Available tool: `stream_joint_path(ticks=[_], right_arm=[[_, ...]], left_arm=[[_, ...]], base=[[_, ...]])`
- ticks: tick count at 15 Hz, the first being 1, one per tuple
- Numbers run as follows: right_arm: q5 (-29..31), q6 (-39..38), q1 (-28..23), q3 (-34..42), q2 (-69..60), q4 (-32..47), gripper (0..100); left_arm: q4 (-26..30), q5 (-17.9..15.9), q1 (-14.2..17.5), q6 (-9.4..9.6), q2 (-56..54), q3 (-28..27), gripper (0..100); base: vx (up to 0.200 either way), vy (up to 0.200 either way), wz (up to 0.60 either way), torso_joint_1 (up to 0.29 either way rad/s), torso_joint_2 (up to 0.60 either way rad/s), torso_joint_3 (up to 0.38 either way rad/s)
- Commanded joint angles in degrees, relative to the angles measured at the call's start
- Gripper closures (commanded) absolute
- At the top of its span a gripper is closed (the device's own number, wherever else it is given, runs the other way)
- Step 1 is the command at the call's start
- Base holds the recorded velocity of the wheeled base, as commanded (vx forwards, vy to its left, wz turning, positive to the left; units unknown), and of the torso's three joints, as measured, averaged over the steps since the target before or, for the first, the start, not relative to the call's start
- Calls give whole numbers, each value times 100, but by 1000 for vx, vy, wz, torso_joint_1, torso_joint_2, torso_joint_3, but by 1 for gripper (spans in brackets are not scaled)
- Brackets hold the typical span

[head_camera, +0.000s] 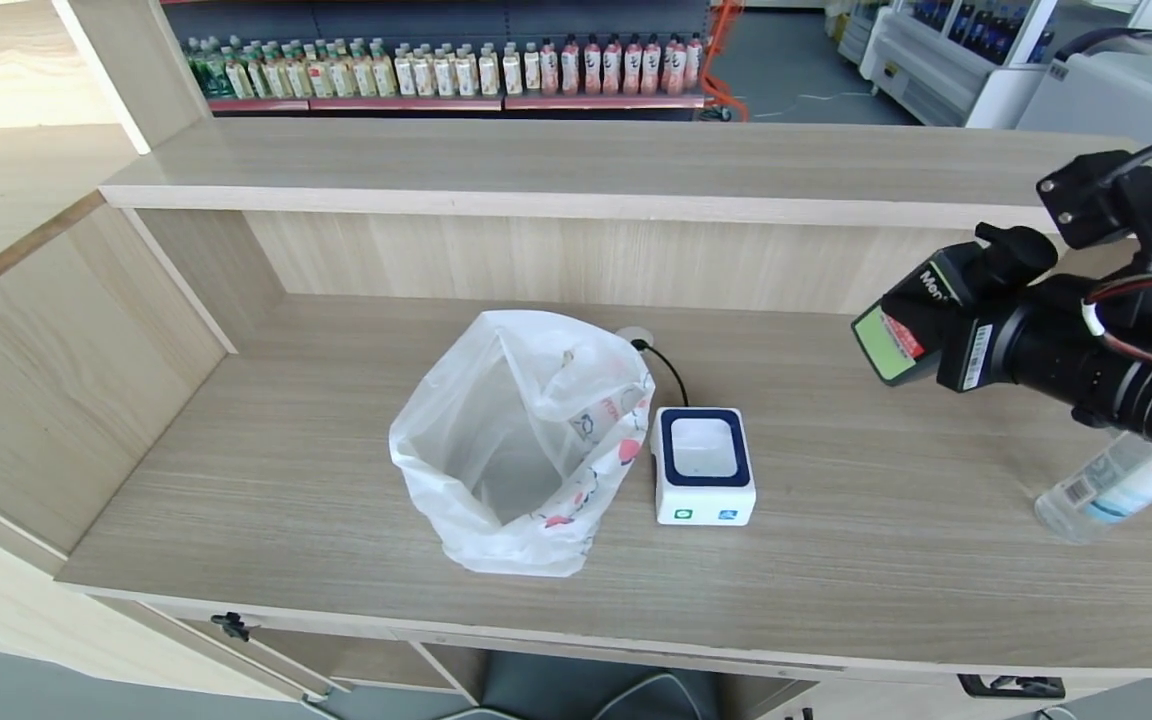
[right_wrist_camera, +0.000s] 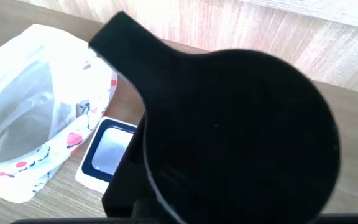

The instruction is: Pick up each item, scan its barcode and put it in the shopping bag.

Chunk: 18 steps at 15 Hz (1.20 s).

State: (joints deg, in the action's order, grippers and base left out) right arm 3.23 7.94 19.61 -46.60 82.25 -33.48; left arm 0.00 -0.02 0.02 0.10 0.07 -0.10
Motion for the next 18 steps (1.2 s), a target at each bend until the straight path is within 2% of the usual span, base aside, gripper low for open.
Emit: stream_joint_path(ticks=[1, 4, 8, 12, 18], right_arm=[[-15, -134, 447, -481, 529, 16, 100], [-33, -293, 833, -1096, 1179, 16, 100], [-200, -583, 1097, -2204, 2506, 16, 100], [-218, -1092, 1264, -2424, 3122, -1, 100], [-235, -1215, 1405, -2617, 3992, -80, 100]], left_arm=[[0, 2, -2, -1, 1, 1, 0], [0, 2, -2, -1, 1, 1, 0], [0, 2, -2, -10, 1, 1, 0], [0, 2, -2, -10, 1, 1, 0], [0, 2, -2, -10, 1, 10, 0]], base=[[0, 200, 0, 17, 7, -2], [0, 200, 0, 7, 4, -4], [0, 0, 0, 0, 0, 0], [0, 0, 0, 0, 0, 0], [0, 0, 0, 0, 0, 0]])
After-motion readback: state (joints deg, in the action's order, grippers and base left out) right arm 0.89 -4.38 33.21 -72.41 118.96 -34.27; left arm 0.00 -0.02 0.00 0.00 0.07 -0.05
